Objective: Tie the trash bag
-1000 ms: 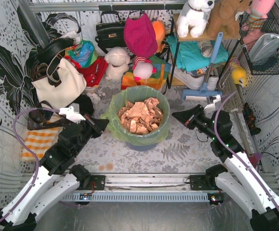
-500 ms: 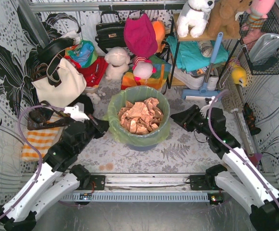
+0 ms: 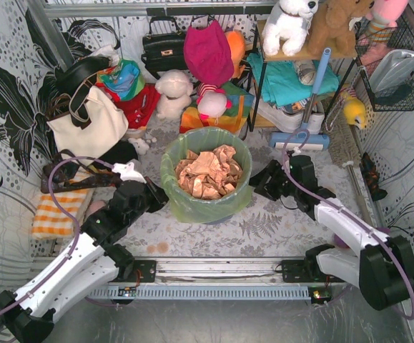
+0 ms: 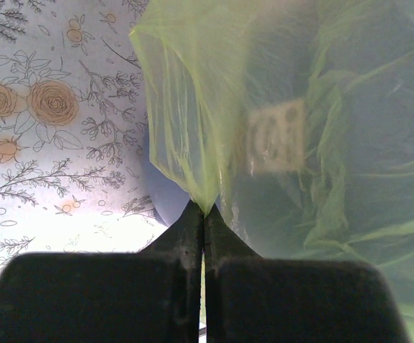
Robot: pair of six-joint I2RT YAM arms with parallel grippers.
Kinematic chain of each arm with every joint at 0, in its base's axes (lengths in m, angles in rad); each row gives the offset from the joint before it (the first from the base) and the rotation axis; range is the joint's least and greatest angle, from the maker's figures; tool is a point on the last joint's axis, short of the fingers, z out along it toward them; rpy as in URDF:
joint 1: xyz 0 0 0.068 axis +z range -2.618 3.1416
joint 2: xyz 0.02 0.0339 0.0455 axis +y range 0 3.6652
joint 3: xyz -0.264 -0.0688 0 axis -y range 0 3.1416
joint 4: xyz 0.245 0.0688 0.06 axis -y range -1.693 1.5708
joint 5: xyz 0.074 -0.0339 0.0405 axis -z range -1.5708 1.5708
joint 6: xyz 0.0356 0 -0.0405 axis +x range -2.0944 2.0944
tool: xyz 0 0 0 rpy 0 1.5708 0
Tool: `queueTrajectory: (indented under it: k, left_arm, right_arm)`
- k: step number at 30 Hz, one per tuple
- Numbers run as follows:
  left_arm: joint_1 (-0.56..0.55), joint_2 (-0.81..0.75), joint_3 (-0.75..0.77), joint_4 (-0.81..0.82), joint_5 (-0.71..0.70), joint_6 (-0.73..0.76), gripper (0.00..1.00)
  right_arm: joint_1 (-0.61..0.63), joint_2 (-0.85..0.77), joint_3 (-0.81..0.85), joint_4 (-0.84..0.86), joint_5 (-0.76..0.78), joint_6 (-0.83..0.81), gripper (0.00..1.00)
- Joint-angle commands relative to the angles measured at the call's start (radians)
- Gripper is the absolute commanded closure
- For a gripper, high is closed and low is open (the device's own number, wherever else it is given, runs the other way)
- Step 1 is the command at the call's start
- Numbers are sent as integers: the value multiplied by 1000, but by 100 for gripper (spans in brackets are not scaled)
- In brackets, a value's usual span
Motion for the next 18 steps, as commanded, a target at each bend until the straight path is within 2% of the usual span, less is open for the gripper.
queueTrajectory:
  k: [1,6,9,18]
  left_arm:
    - [6,-1,-4,68,6,-1,100]
    - [6,-2,-10,72,9,-7,100]
    - [6,-6,-13,77,10,-9,100]
    - [6,-19,-10,60,3,-11,100]
  right_arm:
    - [-19,85,-12,215,-140,-27,44]
    - [-30,186,-5,318,-200,-17,49]
    - [-38,232,-11,354,-218,-3,56]
    - [-41,277,-38,416,-236,20,67]
